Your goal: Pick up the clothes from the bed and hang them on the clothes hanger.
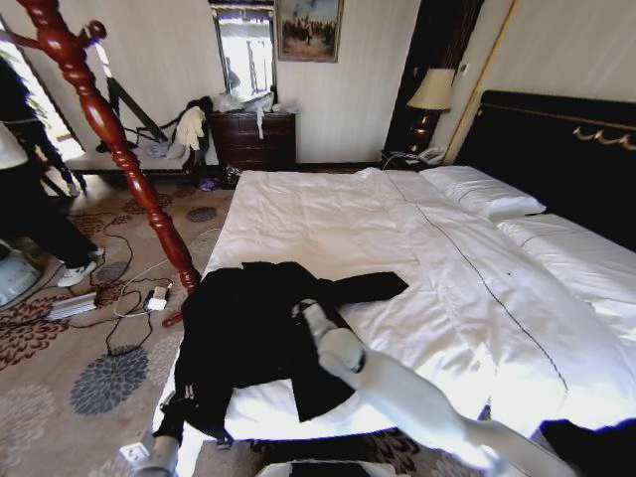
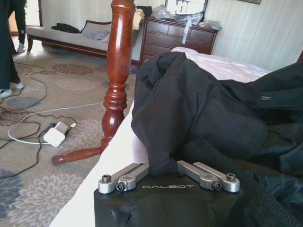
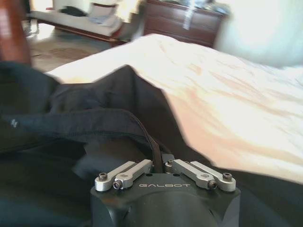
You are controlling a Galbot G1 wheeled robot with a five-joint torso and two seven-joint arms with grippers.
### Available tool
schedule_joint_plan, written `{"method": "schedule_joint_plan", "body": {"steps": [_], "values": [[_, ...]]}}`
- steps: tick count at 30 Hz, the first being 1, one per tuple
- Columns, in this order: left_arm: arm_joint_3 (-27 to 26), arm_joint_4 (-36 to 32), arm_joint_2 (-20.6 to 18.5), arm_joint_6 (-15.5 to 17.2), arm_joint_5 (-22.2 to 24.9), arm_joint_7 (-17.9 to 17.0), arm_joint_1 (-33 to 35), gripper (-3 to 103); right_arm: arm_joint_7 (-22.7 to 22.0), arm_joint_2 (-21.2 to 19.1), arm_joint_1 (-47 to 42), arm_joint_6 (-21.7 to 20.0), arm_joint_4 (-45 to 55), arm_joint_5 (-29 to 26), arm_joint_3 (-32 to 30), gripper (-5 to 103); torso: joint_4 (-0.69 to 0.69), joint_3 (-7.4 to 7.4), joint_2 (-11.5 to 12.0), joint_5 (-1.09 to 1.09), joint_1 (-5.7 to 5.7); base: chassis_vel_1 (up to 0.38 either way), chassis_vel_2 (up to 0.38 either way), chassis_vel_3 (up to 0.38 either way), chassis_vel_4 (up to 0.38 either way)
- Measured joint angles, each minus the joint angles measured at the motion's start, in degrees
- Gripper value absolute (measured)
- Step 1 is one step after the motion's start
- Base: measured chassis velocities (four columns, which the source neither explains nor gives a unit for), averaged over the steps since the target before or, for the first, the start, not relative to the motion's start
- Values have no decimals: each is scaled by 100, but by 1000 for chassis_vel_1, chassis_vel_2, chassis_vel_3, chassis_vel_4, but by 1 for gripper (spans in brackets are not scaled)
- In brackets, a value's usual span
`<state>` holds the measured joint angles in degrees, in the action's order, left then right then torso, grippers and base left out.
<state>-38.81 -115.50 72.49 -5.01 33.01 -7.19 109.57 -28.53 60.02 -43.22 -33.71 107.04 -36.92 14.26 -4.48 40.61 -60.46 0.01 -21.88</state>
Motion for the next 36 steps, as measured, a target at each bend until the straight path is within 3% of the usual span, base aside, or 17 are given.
{"method": "schedule_joint_plan", "body": {"steps": [5, 12, 15, 17, 18, 19, 22, 23, 25, 26, 27, 28, 30, 31, 33, 34, 36], "values": [[-13, -55, 18, -3, -22, 2, 56, 0, -137, -233, -141, -48, 92, -567, -548, 1, 2, 0, 0, 0, 0, 0, 0, 0, 0], [-73, -201, 19, 1, -55, -15, 87, 0, -211, -411, -357, -204, 112, -713, -860, 1, 1, 0, 0, 0, 0, 0, 0, 0, 0], [-119, -254, 15, 1, -110, -17, 125, 0, 84, -538, -554, -125, 131, -235, -892, 1, 2, 0, 0, -1, 0, 0, 0, 0, 0], [-137, -307, 14, -2, -172, -25, 164, 0, 430, -632, -741, 235, 130, 375, -855, 2, 0, 0, 0, -3, 0, 0, 0, 0, 0], [-160, -382, 14, -6, -251, -32, 221, -3, 832, -675, -966, 727, 80, 1130, -851, 2, 0, 0, 0, -1, 0, 0, 0, 0, 0], [-188, -442, 12, -3, -306, -34, 268, 0, 1011, -664, -1092, 924, 54, 1549, -882, 13, 0, 0, 0, -2, 0, 0, 0, 0, 0], [-248, -545, -15, 12, -365, -33, 363, 3, 1181, -614, -1245, 1114, 30, 2040, -939, 13, 0, 0, 0, -1, 0, 0, 0, 0, 0], [-317, -628, -50, 16, -403, -33, 456, 8, 1299, -577, -1342, 1271, 25, 2452, -962, 24, 1, 0, 0, 0, 0, 0, 0, 0, 0], [-384, -691, -74, 15, -432, -31, 538, 15, 1402, -572, -1396, 1389, 35, 2779, -966, 24, 2, 0, 0, -1, 0, 0, 0, 0, 0], [-432, -739, -87, 9, -449, -30, 598, 20, 1469, -574, -1422, 1460, 54, 2962, -967, 34, 2, 0, 0, -2, 0, 0, 0, 0, 0], [-479, -795, -97, -2, -461, -20, 658, 20, 1546, -583, -1450, 1533, 88, 3162, -968, 34, 2, 0, 0, -1, 0, 0, 0, 0, 0], [-578, -928, -94, -26, -483, 2, 801, 30, 1697, -629, -1516, 1619, 169, 3513, -977, 45, 2, 0, 0, -1, 0, 0, 0, 0, 0], [-616, -975, -87, -40, -494, 19, 868, 30, 1747, -658, -1548, 1641, 186, 3614, -978, 45, 2, 0, 0, -1, 0, 0, 0, 0, 0], [-651, -1017, -76, -63, -508, 46, 942, 36, 1786, -688, -1590, 1654, 200, 3668, -984, 45, 2, -1, 0, -1, 0, 0, 0, 0, 0], [-729, -1066, -45, -177, -588, 165, 1174, 46, 1907, -773, -1761, 1666, 273, 3670, -1085, 56, 2, 0, 0, -1, 0, 0, 0, 0, 0], [-758, -1066, -34, -254, -646, 233, 1281, 52, 2020, -819, -1857, 1681, 348, 3632, -1141, 67, 1, 0, 0, -1, 0, 0, 0, 0, 0], [-778, -1054, -30, -346, -711, 296, 1388, 52, 2191, -875, -1950, 1772, 436, 3601, -1182, 67, 0, -1, 0, -1, 1, 0, 0, 0, 0]]}}
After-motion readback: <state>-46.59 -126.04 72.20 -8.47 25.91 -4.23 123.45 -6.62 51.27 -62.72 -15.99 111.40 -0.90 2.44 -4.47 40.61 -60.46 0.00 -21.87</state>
